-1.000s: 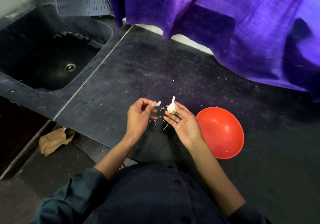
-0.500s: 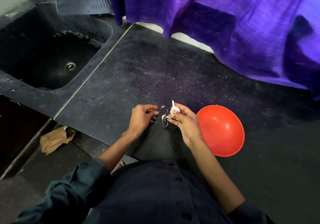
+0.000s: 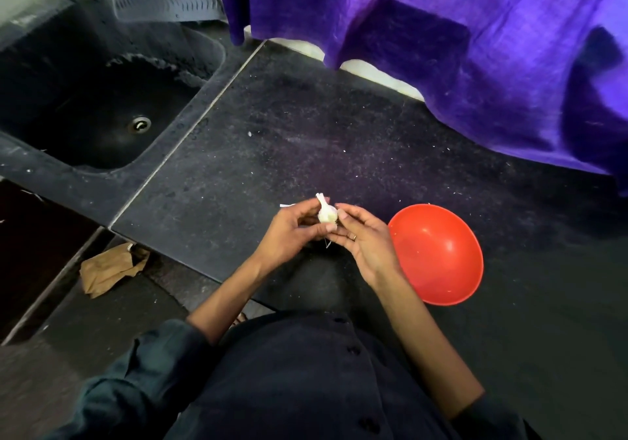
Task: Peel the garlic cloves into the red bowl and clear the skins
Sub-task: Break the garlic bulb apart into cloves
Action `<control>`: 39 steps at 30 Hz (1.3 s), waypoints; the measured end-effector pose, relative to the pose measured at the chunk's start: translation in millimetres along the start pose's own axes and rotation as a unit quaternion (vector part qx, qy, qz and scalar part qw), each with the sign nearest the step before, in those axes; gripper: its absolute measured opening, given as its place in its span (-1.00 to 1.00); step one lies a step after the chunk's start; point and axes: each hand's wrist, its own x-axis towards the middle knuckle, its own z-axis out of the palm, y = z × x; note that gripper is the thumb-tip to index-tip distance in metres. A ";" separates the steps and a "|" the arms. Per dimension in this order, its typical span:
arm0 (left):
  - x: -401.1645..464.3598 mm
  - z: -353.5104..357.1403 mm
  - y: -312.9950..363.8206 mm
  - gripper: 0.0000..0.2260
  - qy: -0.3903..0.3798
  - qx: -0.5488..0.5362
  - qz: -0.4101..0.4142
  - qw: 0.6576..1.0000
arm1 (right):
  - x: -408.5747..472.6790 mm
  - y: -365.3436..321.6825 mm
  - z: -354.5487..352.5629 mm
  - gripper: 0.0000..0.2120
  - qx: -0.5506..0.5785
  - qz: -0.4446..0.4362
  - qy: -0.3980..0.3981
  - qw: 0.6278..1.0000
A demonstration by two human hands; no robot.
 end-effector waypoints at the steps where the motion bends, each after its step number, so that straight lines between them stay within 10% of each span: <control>1: -1.5 0.7 1.2 -0.69 0.003 0.006 0.014 1.000 | -0.1 0.6 0.4 -0.78 -0.011 -0.001 -0.003 1.000; 17: -10.7 -10.9 -1.8 -0.82 0.054 0.152 0.061 0.985 | -0.1 3.9 6.6 -0.74 -0.210 -0.086 -0.031 0.973; 39: -18.6 -8.9 9.2 -0.77 0.095 0.131 0.070 0.984 | -4.8 -1.1 8.8 -0.83 -0.050 0.016 -0.034 0.998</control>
